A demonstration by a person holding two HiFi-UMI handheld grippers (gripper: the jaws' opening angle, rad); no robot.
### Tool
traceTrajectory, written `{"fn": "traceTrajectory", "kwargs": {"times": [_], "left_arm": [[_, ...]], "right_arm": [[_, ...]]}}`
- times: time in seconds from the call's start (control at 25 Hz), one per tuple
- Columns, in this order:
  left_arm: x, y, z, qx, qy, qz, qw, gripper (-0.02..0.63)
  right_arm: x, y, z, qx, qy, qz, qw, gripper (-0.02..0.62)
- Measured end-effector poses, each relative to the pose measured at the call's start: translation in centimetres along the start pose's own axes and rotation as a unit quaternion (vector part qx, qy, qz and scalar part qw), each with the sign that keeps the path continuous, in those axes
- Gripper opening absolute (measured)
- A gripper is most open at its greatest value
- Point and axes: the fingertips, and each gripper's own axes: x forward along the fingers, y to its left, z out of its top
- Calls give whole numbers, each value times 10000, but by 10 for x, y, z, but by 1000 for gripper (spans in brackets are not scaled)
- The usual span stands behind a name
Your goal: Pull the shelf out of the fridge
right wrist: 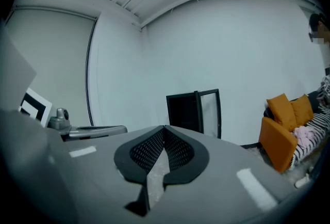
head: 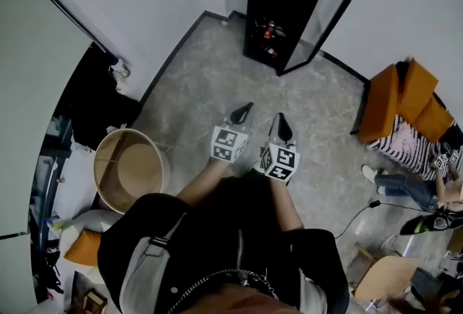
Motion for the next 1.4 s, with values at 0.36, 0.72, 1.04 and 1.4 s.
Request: {"fn": "traceTrajectory", "kwargs": {"times": [0.36,0.72,1.04,1.4], "left_arm": [[34,-10,14,100,34,177,9998,9],[46,-20,12,179,93,317,9993,9],[72,-11,23,158,31,292,9994,9],[96,21,28,113,98,128,9998,9]], "right_arm": [[22,-23,23,37,-87,288,9995,-9],[27,-43,15,139,33,377,9992,-9],[51,-45,26,42,51,444,9990,-10],[91,-32,29,-6,126,365,9993,-10]]}}
